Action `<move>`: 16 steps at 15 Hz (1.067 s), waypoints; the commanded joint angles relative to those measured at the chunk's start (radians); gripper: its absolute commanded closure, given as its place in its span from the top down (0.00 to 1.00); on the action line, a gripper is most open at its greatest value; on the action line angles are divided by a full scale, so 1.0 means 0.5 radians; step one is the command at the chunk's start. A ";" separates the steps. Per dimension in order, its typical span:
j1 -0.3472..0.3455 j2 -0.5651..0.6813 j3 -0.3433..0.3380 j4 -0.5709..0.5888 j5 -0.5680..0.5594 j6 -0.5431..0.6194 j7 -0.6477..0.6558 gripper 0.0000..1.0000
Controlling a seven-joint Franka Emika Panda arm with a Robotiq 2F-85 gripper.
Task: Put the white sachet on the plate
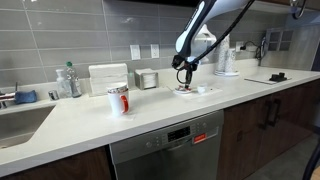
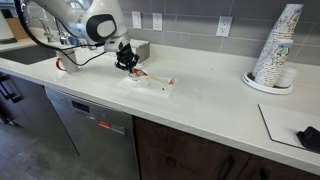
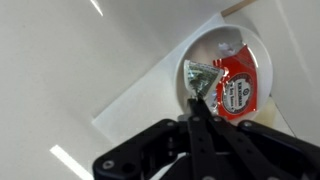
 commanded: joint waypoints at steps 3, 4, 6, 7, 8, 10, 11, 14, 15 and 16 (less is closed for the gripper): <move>0.021 0.050 -0.020 -0.013 -0.083 0.123 0.159 0.00; 0.014 0.058 -0.004 -0.008 -0.065 0.138 0.144 0.00; 0.029 0.076 -0.012 0.002 -0.077 0.173 0.161 0.00; 0.044 0.084 -0.025 0.004 -0.096 0.197 0.181 0.00; 0.050 0.090 -0.026 0.007 -0.099 0.216 0.188 0.00; 0.074 0.106 -0.045 0.016 -0.137 0.237 0.222 0.00; 0.084 0.112 -0.053 0.018 -0.159 0.243 0.240 0.00; 0.095 0.121 -0.059 0.020 -0.193 0.253 0.270 0.28; 0.097 0.121 -0.062 0.020 -0.202 0.258 0.278 0.34; 0.100 0.115 -0.065 0.017 -0.212 0.268 0.284 0.41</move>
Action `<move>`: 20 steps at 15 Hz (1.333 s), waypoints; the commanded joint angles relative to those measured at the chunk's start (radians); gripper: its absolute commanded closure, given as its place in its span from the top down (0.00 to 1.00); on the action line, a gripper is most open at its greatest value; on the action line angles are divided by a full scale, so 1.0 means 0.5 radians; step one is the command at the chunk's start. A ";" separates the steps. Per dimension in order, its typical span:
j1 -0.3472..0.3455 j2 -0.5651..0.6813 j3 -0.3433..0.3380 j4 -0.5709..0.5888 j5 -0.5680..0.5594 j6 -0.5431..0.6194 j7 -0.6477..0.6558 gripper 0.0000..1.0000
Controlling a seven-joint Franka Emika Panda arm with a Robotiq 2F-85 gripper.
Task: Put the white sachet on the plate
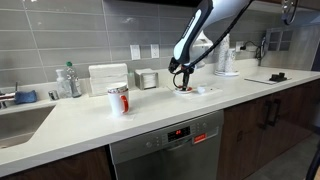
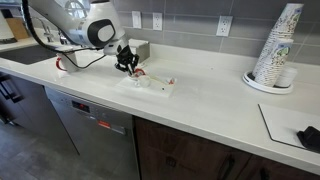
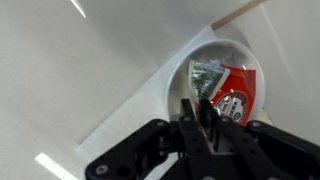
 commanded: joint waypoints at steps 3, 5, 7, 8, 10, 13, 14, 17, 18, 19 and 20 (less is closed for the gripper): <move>0.053 -0.004 -0.057 -0.007 -0.100 0.102 0.093 0.61; 0.064 -0.022 -0.065 -0.012 -0.112 0.127 0.090 0.71; 0.026 -0.077 0.000 -0.028 -0.046 0.098 0.021 0.94; 0.012 -0.110 0.028 -0.039 -0.025 0.081 -0.004 1.00; -0.038 -0.225 0.123 -0.073 0.068 -0.047 -0.088 1.00; -0.055 -0.402 0.175 -0.107 0.154 -0.373 -0.042 1.00; -0.064 -0.471 0.195 -0.126 0.171 -0.484 -0.068 1.00; -0.079 -0.708 0.251 -0.243 0.094 -0.645 -0.289 1.00; -0.081 -0.793 0.268 -0.297 0.059 -0.670 -0.399 1.00; -0.087 -0.881 0.283 -0.352 0.041 -0.705 -0.486 1.00; -0.089 -0.968 0.299 -0.412 0.003 -0.728 -0.562 1.00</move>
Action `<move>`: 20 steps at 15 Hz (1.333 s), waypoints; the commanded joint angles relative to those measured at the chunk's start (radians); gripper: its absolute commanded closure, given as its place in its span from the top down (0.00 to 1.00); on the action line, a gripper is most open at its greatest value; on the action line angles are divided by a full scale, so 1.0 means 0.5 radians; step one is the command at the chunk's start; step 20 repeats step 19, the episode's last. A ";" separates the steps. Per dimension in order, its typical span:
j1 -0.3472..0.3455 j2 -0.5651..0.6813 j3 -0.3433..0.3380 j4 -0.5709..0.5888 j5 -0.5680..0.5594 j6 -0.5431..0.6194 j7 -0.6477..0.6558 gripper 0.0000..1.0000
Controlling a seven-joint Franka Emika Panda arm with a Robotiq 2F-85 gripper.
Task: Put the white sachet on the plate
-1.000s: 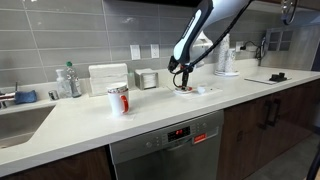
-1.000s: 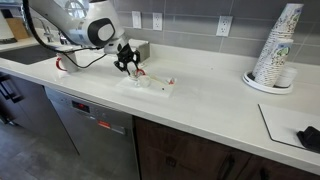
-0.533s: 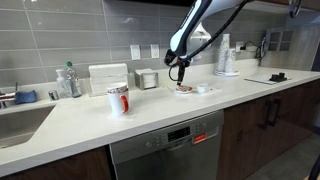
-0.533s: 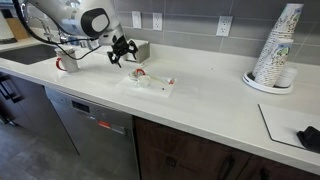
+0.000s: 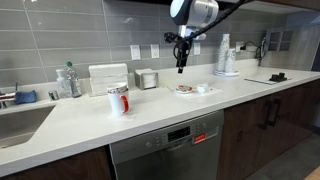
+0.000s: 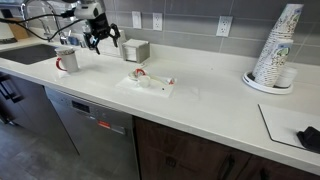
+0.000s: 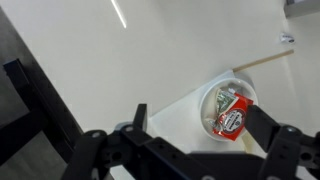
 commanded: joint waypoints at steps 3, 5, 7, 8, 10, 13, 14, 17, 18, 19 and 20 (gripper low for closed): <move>-0.059 -0.535 0.129 -0.429 -0.112 -0.132 -0.486 1.00; -0.070 -0.673 0.167 -0.528 -0.138 -0.206 -0.662 1.00; -0.079 -0.795 0.206 -0.622 -0.151 -0.292 -0.837 1.00; -0.088 -0.840 0.224 -0.661 -0.169 -0.328 -0.919 1.00; -0.107 -0.926 0.250 -0.729 -0.206 -0.397 -1.100 1.00; -0.148 -0.883 0.298 -0.690 -0.160 -0.334 -1.150 1.00; -0.155 -0.916 0.302 -0.727 -0.158 -0.287 -1.220 1.00; -0.165 -0.956 0.305 -0.769 -0.155 -0.252 -1.287 1.00; -0.165 -0.956 0.305 -0.769 -0.155 -0.251 -1.290 1.00; -0.165 -0.956 0.305 -0.770 -0.155 -0.250 -1.291 1.00; -0.165 -0.956 0.305 -0.770 -0.155 -0.250 -1.291 1.00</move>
